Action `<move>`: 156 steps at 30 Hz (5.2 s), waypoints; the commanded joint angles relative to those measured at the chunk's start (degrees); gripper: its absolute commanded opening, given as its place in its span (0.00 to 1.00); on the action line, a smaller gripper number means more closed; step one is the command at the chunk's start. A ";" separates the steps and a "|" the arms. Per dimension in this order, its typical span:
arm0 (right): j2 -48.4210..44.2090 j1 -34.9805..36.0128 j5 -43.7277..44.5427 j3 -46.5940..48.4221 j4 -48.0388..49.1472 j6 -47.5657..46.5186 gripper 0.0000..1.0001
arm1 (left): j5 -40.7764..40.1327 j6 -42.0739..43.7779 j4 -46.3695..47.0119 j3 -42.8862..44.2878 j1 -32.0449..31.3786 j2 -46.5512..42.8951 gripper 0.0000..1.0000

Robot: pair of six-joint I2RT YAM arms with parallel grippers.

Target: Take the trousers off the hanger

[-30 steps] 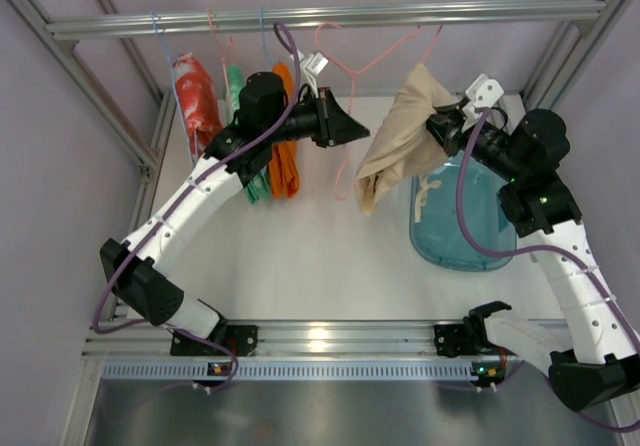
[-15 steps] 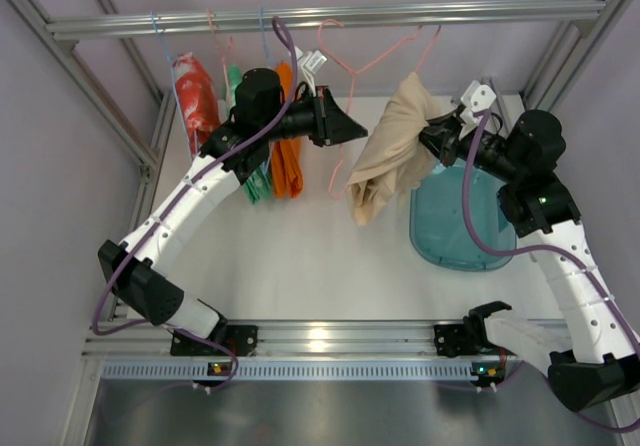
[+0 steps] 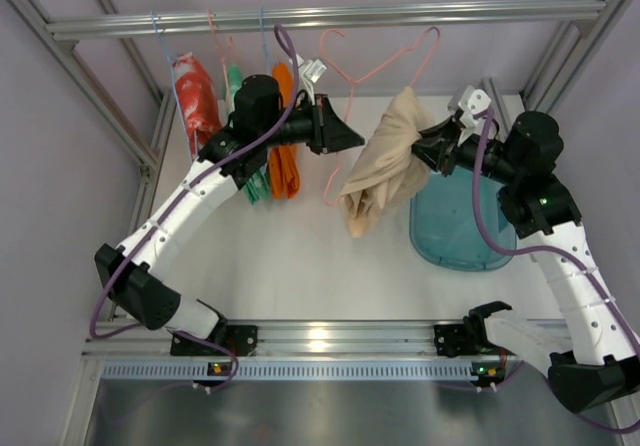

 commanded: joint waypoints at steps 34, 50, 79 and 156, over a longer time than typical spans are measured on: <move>-0.96 -0.72 17.25 20.50 19.60 16.75 0.00 | -4.75 8.91 -5.11 -13.86 0.06 -6.24 0.00; -15.97 -0.80 47.66 8.05 10.29 5.68 0.00 | -8.52 15.59 -6.87 -10.53 -1.52 -10.54 0.00; -7.30 -0.81 58.67 -28.64 13.99 3.37 0.33 | -28.39 20.60 -35.87 16.81 -1.96 -0.09 0.00; 16.44 24.68 22.89 0.73 34.28 47.59 0.00 | -44.92 7.59 -29.99 26.22 -6.88 2.91 0.34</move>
